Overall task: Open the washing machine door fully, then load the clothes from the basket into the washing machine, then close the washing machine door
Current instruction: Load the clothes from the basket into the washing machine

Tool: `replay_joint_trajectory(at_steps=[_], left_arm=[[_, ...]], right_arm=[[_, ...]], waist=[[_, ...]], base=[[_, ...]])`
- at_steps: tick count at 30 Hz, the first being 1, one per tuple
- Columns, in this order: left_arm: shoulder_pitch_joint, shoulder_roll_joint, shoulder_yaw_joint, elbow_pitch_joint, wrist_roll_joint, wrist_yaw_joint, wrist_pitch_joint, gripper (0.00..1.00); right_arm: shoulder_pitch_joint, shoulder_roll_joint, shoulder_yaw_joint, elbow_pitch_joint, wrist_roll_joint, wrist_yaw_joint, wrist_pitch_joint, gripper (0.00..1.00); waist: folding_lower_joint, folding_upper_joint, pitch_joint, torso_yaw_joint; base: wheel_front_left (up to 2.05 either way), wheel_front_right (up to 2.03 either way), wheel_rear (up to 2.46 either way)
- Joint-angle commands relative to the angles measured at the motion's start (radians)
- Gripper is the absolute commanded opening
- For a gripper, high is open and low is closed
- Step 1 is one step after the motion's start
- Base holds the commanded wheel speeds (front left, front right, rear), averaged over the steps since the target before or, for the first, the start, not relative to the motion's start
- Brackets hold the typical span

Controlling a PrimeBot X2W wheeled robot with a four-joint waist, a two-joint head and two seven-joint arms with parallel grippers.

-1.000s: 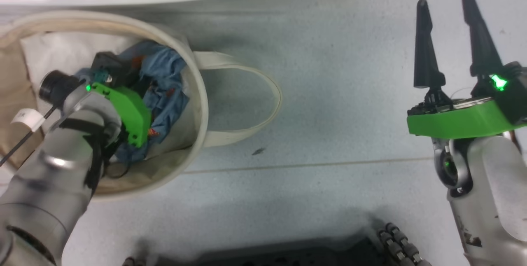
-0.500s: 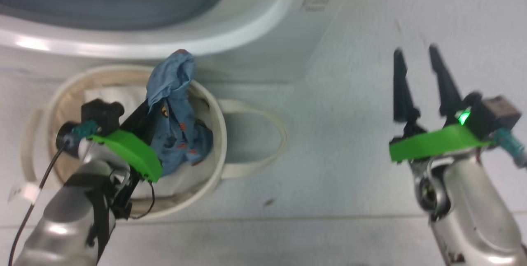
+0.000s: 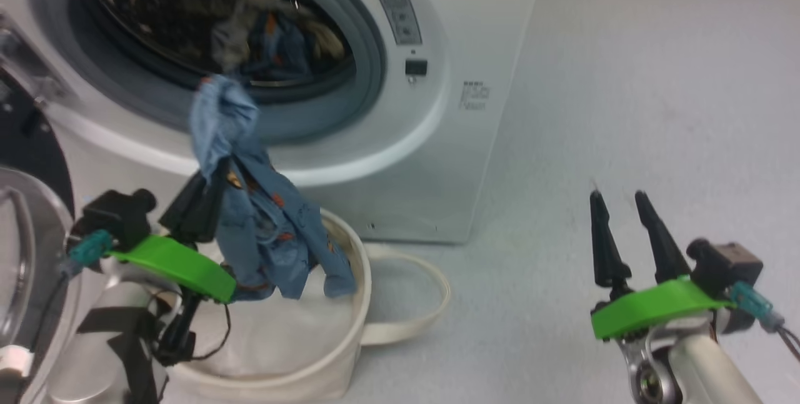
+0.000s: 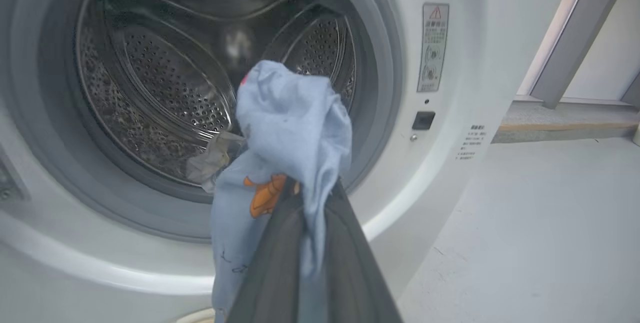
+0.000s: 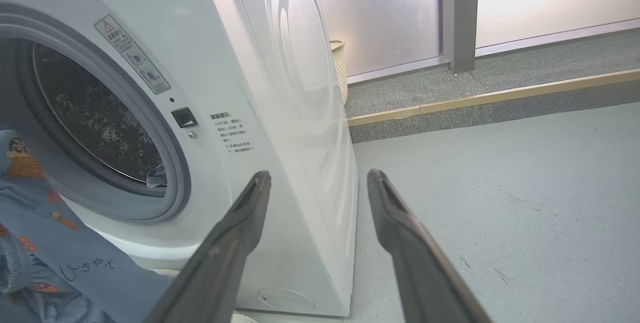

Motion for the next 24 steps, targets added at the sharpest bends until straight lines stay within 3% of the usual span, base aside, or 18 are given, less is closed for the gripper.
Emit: replay_joint_trajectory(at_steps=[1,19,24], left_arm=[[-0.024,0.045,0.059,-0.052,0.007,-0.008,-0.012,0.0],[-0.285,0.195,0.04,-0.128,-0.052,-0.027,0.044,0.0],[-0.308,0.176,0.077,-0.061,-0.052,-0.015,0.001,0.0]], right_arm=[[0.015,-0.006,0.022,-0.026,0.013,0.0,-0.012,1.0],[0.028,0.006,0.031,-0.041,0.026,0.0,-0.012,1.0],[0.016,0.017,0.032,-0.044,0.019,0.0,-0.012,1.0]], waist=[[0.0003,-0.0001,-0.073,0.009],[0.0003,-0.0001,-0.071,-0.036],[0.0003,-0.0001,-0.022,-0.059]], base=[[0.0,0.0,0.0],[0.0,0.0,0.0],[0.0,0.0,0.0]])
